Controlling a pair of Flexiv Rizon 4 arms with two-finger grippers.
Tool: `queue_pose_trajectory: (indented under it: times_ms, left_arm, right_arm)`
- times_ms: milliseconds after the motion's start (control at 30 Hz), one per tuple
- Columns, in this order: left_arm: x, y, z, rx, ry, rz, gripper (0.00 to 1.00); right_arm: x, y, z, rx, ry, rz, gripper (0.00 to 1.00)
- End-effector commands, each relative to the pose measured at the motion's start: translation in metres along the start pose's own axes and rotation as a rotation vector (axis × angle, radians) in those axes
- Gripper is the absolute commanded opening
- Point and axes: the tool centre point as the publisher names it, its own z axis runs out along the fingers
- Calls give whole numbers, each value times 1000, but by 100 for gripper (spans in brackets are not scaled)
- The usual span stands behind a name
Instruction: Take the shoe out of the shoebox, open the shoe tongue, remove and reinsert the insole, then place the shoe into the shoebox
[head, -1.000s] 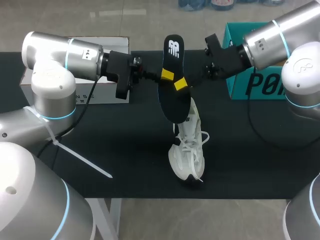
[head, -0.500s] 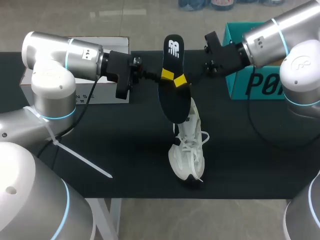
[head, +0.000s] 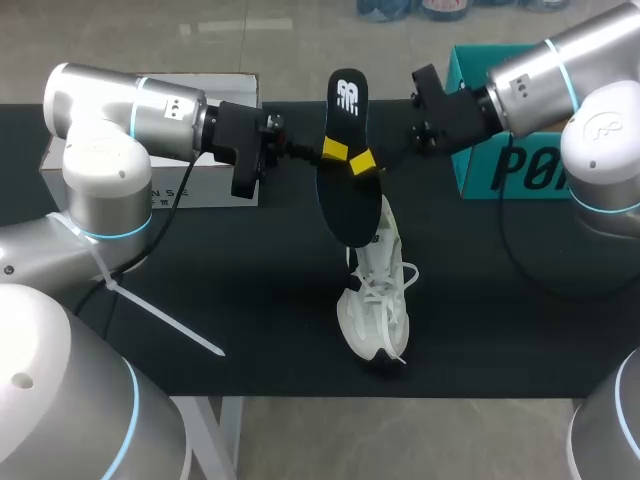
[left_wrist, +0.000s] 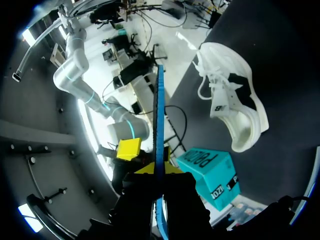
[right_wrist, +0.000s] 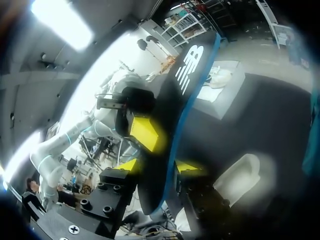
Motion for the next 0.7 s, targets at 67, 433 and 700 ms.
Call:
queue_pose_trajectory:
  times_ms: [67, 433, 700]
  left_arm:
    - [0, -1, 1, -3, -1, 2, 0]
    - [0, -1, 1, -3, -1, 2, 0]
    - [0, -1, 1, -3, -1, 2, 100]
  right_arm:
    - [1, -3, 0, -4, 0, 2, 2]
    - [6, -5, 4, -1, 9, -2, 0]
    - [15, -4, 1, -8, -5, -3, 0]
